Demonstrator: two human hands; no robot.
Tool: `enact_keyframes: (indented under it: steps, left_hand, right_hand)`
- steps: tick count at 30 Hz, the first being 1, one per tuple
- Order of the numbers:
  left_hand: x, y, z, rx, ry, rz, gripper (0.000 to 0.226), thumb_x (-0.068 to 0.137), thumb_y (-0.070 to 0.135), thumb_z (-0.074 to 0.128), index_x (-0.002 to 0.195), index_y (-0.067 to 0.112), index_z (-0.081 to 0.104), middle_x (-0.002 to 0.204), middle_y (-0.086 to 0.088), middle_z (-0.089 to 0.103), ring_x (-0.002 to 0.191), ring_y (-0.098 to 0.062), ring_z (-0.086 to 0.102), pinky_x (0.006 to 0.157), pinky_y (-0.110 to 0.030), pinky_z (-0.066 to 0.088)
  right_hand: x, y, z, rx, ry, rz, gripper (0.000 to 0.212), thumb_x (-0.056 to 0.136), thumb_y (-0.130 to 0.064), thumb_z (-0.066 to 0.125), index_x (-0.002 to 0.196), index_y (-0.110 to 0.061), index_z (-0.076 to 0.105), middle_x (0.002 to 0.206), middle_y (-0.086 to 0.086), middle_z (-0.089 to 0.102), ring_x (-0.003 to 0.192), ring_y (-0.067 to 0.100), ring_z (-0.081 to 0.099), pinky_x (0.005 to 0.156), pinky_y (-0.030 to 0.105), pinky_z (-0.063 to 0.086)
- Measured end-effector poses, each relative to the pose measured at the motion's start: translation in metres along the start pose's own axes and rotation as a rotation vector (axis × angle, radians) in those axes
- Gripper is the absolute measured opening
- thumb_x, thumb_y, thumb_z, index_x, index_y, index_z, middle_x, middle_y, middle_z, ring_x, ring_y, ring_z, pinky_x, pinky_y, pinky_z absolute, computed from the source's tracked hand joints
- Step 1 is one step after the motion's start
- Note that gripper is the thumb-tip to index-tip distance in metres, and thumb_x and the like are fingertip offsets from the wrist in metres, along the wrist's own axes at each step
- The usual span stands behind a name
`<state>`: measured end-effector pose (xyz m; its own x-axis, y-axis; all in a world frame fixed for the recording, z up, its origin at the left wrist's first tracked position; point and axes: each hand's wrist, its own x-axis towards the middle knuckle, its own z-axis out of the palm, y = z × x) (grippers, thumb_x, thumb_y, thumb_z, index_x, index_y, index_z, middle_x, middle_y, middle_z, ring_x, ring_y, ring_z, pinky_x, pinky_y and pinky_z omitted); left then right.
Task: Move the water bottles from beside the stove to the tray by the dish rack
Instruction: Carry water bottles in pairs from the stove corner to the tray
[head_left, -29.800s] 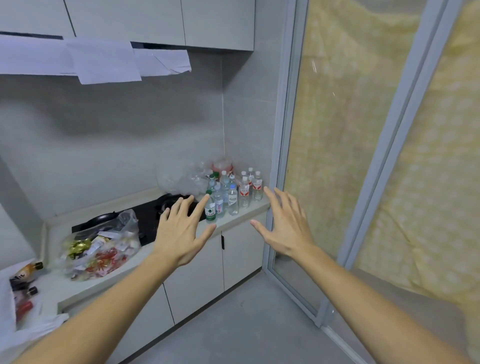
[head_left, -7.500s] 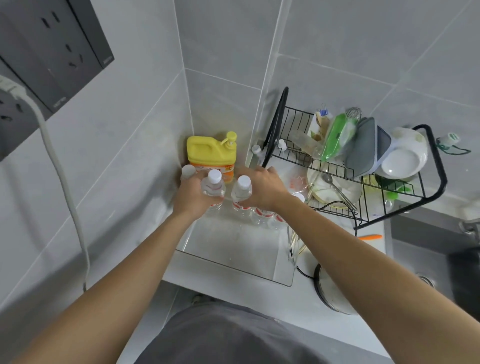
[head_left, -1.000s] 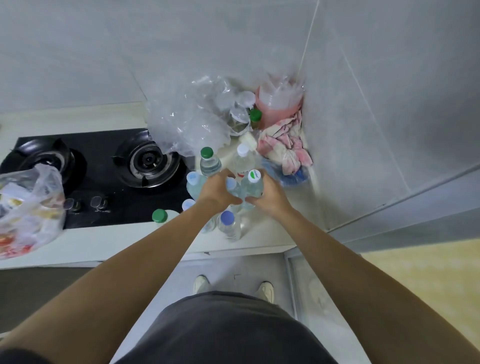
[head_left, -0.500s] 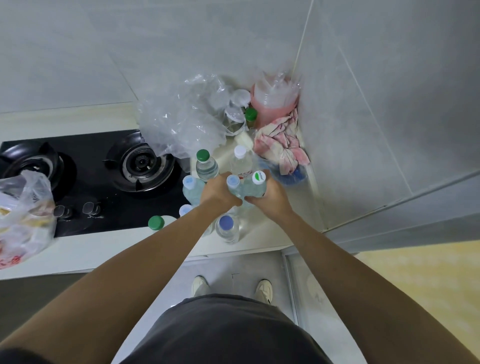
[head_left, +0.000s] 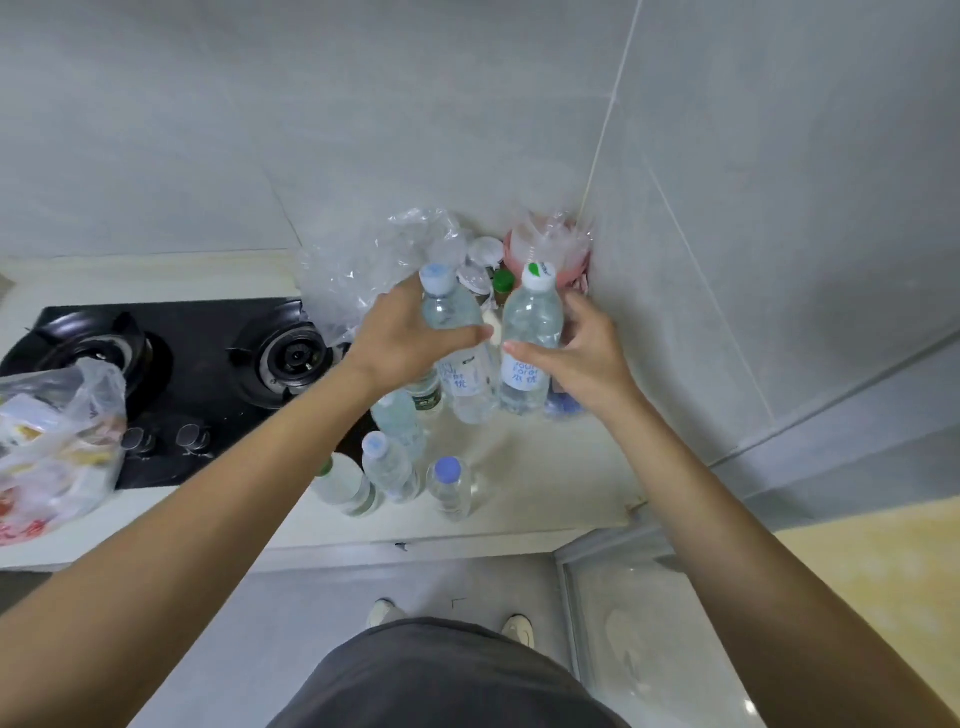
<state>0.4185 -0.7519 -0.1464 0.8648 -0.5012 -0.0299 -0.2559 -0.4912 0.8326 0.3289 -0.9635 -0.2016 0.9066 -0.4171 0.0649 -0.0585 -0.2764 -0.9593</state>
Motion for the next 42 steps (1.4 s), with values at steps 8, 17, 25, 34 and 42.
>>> enact_keyframes:
  steps: [8, 17, 25, 34, 42]
  left_hand:
    - [-0.056, 0.051, -0.066, -0.310, 0.302, 0.082, 0.040, 0.091, 0.026, 0.080, 0.121, 0.008, 0.062, 0.106, 0.001, 0.076, 0.095, -0.006, 0.074, 0.083, -0.024, 0.059]
    - [-0.174, 0.017, -0.142, -0.575, 0.642, -0.007, 0.037, 0.081, 0.045, 0.080, 0.106, 0.019, 0.069, 0.097, 0.003, 0.072, 0.094, -0.016, 0.067, 0.095, -0.040, 0.054]
    - [-0.343, -0.070, -0.241, -0.692, 0.889, -0.115, 0.027, 0.085, 0.038, 0.081, 0.101, 0.020, 0.069, 0.103, -0.006, 0.075, 0.098, -0.026, 0.073, 0.098, -0.055, 0.057]
    - [-0.555, -0.148, -0.345, -0.661, 1.203, -0.184, 0.020, 0.086, 0.028, 0.077, 0.102, 0.018, 0.070, 0.084, 0.010, 0.076, 0.080, -0.006, 0.072, 0.069, -0.019, 0.054]
    - [-0.717, -0.196, -0.399, -0.570, 1.547, -0.243, 0.020, 0.086, 0.026, 0.080, 0.101, 0.018, 0.070, 0.087, 0.007, 0.074, 0.083, -0.009, 0.071, 0.073, -0.023, 0.055]
  right_hand:
    - [0.001, -0.107, 0.021, 0.301, -0.082, -0.135, 0.040, 0.075, -0.026, 0.092, 0.110, -0.017, 0.074, 0.104, 0.003, 0.081, 0.099, 0.020, 0.078, 0.087, 0.039, 0.063]
    - [-0.073, -0.192, 0.146, 0.505, -0.391, -0.135, 0.022, 0.083, -0.030, 0.083, 0.101, -0.019, 0.077, 0.095, -0.003, 0.080, 0.091, 0.012, 0.075, 0.082, 0.027, 0.060]
    - [-0.188, -0.228, 0.312, 0.493, -0.705, -0.113, 0.020, 0.092, -0.016, 0.081, 0.111, -0.016, 0.073, 0.101, -0.003, 0.082, 0.096, 0.016, 0.078, 0.083, 0.029, 0.061]
    - [-0.360, -0.291, 0.504, 0.485, -0.979, -0.129, 0.031, 0.084, -0.030, 0.087, 0.112, -0.027, 0.074, 0.109, -0.001, 0.081, 0.105, 0.019, 0.078, 0.091, 0.037, 0.062]
    - [-0.498, -0.335, 0.646, 0.492, -1.314, -0.149, 0.031, 0.085, -0.028, 0.086, 0.110, -0.014, 0.076, 0.102, 0.003, 0.081, 0.095, 0.019, 0.076, 0.086, 0.035, 0.060]
